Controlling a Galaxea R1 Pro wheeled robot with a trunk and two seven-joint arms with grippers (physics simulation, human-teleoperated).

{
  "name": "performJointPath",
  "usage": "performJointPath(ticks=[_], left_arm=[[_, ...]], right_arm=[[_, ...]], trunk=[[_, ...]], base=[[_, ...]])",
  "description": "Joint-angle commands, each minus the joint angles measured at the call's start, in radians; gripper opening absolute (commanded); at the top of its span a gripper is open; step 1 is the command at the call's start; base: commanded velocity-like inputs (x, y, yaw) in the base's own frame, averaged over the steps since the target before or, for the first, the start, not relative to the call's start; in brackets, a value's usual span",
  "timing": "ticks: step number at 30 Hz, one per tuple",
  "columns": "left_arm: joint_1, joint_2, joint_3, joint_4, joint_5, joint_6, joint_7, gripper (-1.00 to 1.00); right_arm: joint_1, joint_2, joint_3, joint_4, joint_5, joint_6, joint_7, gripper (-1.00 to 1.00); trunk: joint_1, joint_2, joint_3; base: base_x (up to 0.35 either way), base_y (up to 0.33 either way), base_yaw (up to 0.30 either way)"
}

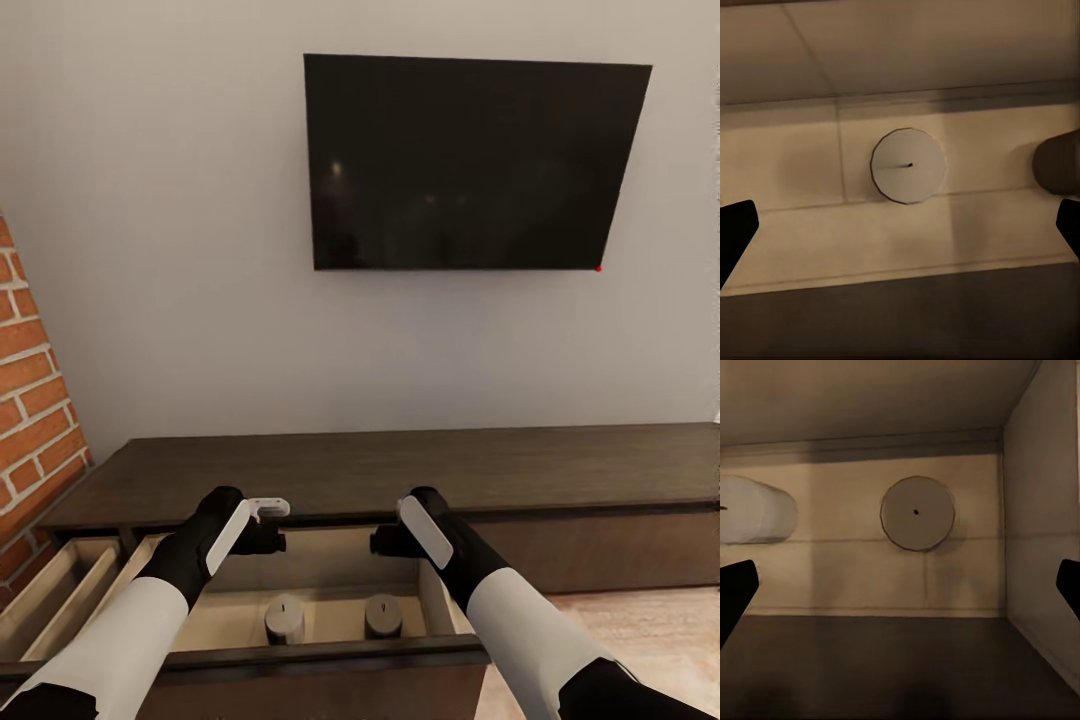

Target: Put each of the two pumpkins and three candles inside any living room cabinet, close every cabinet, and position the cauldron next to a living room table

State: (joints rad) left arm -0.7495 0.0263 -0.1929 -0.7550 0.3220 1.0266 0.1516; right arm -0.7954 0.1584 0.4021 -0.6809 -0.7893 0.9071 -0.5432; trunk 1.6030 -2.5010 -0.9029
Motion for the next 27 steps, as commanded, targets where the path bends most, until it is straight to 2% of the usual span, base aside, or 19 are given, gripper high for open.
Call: performJointPath(ticks=[1,6,20,23,26,27], left_arm=[[-0.001,0.001,-0.005,-0.001,0.011,0.003,0.009,1.00],[-0.001,-0.003,-0.005,-0.001,0.010,0.001,0.009,1.00],[0.000,-0.002,-0.004,-0.018,0.008,0.005,0.009,1.00],[0.001,-0.001,-0.004,-0.058,0.007,0.012,0.009,1.00],[0.002,0.000,-0.005,-0.125,0.007,0.021,0.009,1.00],[0.002,0.001,-0.005,-0.174,0.007,0.021,0.010,1.00]], right_arm=[[-0.001,0.000,0.006,-0.001,-0.010,0.001,-0.007,1.00],[-0.001,-0.002,0.020,-0.002,-0.010,-0.002,0.002,1.00],[0.000,-0.004,0.022,-0.023,-0.010,-0.002,0.004,1.00],[0.004,-0.007,0.022,-0.081,-0.010,-0.001,0.002,1.00],[0.009,-0.011,0.022,-0.183,-0.009,0.005,-0.002,1.00],[0.011,-0.013,0.021,-0.250,-0.009,0.009,-0.004,1.00]], trunk=[[-0.001,0.000,0.003],[-0.003,0.001,0.022],[-0.057,0.099,0.066],[-0.068,0.120,0.075],[-0.080,0.141,0.085],[-0.084,0.148,0.088]], base=[[-0.073,0.000,0.000],[-0.017,0.000,0.000],[-0.001,0.000,0.000],[0.000,0.000,0.000],[0.000,0.000,0.000],[0.000,0.000,0.000]])
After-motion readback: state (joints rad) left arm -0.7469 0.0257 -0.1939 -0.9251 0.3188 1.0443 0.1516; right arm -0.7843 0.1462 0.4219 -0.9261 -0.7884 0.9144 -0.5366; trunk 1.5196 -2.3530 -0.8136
